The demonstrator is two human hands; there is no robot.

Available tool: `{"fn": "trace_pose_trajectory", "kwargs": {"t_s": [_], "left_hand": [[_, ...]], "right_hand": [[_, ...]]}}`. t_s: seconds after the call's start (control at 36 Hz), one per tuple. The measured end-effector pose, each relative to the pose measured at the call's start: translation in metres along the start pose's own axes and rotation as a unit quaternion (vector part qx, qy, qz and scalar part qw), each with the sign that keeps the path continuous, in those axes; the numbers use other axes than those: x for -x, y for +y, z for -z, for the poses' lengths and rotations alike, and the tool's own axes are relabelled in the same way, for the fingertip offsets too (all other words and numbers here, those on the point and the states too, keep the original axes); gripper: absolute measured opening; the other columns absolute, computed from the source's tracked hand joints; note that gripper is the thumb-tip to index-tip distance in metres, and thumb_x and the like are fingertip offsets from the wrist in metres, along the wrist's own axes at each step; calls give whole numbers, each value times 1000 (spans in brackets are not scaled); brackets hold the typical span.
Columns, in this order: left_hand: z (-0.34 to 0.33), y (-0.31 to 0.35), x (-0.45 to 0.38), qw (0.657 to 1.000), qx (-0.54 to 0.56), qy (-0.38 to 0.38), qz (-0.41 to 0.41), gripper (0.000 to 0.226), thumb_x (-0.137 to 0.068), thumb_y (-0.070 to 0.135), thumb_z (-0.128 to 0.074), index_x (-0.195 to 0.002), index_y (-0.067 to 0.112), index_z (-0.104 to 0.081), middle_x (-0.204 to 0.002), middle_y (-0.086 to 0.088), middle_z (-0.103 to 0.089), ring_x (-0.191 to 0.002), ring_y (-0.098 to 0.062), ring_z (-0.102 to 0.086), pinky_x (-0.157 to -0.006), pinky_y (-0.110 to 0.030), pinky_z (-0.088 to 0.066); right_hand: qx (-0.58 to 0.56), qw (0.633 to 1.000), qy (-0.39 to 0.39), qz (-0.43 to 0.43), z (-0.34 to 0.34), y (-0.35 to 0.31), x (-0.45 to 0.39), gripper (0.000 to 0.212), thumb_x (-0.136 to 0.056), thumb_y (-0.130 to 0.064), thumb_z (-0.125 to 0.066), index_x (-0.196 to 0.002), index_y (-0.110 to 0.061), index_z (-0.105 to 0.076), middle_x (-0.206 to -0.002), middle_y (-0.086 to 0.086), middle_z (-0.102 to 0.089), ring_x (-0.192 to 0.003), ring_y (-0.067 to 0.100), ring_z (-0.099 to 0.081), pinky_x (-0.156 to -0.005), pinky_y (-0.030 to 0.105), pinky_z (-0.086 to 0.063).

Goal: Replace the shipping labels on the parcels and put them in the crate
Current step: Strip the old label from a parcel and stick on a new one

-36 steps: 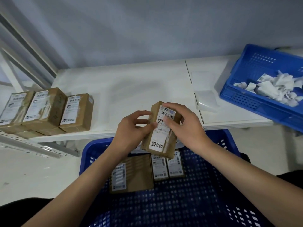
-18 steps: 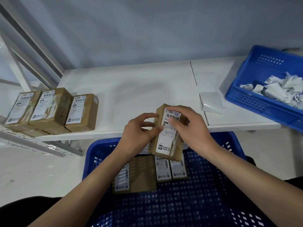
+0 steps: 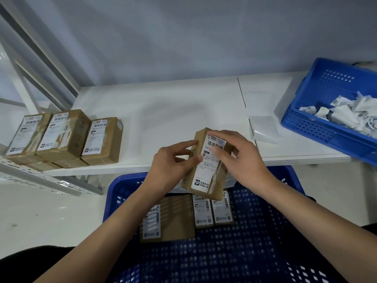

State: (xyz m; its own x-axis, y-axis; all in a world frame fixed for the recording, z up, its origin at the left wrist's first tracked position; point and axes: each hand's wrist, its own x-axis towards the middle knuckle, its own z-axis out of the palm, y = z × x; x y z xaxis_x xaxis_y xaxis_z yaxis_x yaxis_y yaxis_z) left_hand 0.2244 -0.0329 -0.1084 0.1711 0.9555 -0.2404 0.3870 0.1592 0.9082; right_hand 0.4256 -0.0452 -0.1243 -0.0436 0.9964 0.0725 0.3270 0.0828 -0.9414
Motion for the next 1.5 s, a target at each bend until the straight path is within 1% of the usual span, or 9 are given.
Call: {"fn": "trace_pose_trajectory", "kwargs": {"t_s": [0.25, 0.47, 0.75, 0.89, 0.97, 1.08, 1.14, 1.22, 1.5], "left_hand": [[4, 7, 4, 999, 29, -15, -7, 38, -95, 22, -71, -132, 31, -68, -119, 2, -74, -98, -12, -75, -80, -43, -64], [1, 6, 6, 999, 41, -23, -10, 35, -96, 17, -69, -128, 32, -68, -119, 2, -74, -96, -11, -75, -80, -42, -64], [0, 10, 3, 999, 48, -22, -3, 36, -95, 19, -70, -128, 32, -67, -121, 3, -73, -97, -10, -74, -78, -42, -64], [1, 9, 2, 998, 53, -20, -10, 36, -92, 22, -74, -119, 44, -64, -122, 5, -72, -96, -8, -74, -73, -36, -65], [1, 8, 1, 998, 56, -19, -8, 39, -90, 24, -76, -117, 49, -62, -123, 6, -71, -97, -9, -74, -74, -34, -65], [0, 7, 1, 997, 72, -9, 12, 49, -88, 26, -78, -128, 46, -58, -125, 4, -70, -101, -16, -74, -82, -43, -64], [-2, 7, 1, 997, 77, -6, 23, 58, -87, 26, -79, -136, 43, -53, -125, 3, -69, -104, -20, -73, -85, -47, -63], [-5, 7, 1, 996, 87, -8, 23, 63, -87, 23, -80, -138, 43, -50, -120, 2, -68, -103, -22, -73, -87, -47, -62], [-12, 4, 5, 998, 57, -31, -9, 72, -88, 22, -79, -138, 55, -39, -116, 1, -63, -92, -11, -75, -76, -30, -64]], "right_hand": [[97, 995, -14, 35, 13, -4, -5, 33, -97, -23, -66, -127, -35, -66, -122, -15, -62, -115, 1, -57, -97, 16, -47], [94, 995, -9, 29, 9, -2, -4, 31, -97, -20, -65, -125, -34, -67, -120, -15, -61, -113, 2, -57, -97, 23, -50], [98, 995, -7, 22, 11, -3, -4, 38, -97, -21, -65, -132, -37, -62, -124, -16, -59, -115, -3, -54, -97, 14, -47], [78, 997, 2, 5, 10, -3, -4, 45, -97, -20, -65, -137, -40, -57, -125, -17, -58, -116, -5, -53, -94, 6, -43], [67, 998, 16, 4, 9, -3, -4, 45, -96, -21, -66, -135, -42, -57, -124, -17, -58, -117, -2, -54, -95, 9, -44], [8, 998, 59, -27, 6, -2, -4, 41, -96, -21, -67, -132, -40, -59, -125, -12, -59, -117, 0, -55, -82, 7, -49], [-24, 994, 95, -49, 4, -1, -5, 36, -96, -21, -67, -128, -36, -61, -121, -10, -60, -116, 4, -57, -80, 17, -56], [-60, 988, 126, -71, 3, 0, -5, 23, -94, -17, -70, -111, -31, -63, -112, -14, -65, -111, 6, -61, -94, 38, -56], [-68, 986, 127, -86, 2, 0, -5, 16, -93, -20, -71, -104, -29, -64, -106, -15, -68, -107, 2, -62, -88, 42, -59]]}}
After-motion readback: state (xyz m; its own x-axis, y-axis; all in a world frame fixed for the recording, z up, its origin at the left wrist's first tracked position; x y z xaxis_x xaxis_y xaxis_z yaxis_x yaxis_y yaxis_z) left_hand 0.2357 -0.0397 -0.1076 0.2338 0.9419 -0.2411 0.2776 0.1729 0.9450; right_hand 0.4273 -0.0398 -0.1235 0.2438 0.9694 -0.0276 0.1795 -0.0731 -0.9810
